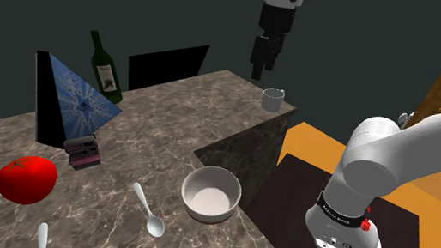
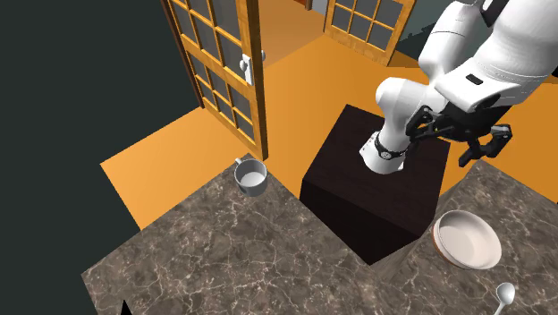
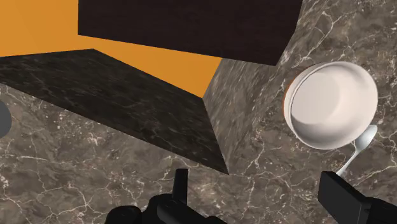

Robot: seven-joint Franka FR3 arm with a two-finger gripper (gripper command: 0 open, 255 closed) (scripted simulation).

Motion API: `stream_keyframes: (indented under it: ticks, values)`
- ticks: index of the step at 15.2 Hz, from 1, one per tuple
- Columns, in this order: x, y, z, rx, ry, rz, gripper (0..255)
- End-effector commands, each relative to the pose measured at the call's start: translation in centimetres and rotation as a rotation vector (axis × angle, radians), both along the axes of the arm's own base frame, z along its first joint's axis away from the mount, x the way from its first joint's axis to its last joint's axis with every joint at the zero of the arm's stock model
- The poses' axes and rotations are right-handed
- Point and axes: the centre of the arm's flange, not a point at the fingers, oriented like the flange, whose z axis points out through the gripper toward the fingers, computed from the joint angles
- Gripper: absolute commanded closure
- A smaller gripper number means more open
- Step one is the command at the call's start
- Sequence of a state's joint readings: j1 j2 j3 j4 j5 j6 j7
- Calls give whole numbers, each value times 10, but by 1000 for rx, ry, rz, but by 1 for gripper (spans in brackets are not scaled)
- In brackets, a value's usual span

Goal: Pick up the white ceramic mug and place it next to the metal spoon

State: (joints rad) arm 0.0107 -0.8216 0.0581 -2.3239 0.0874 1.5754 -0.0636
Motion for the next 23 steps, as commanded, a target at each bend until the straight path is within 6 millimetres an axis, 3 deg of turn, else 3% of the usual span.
stream_keyframes:
  ticks: [1,23]
  values:
    - [0,0,0,0,0,0,0]
    - [86,-223,-154,-64,58,-27,0]
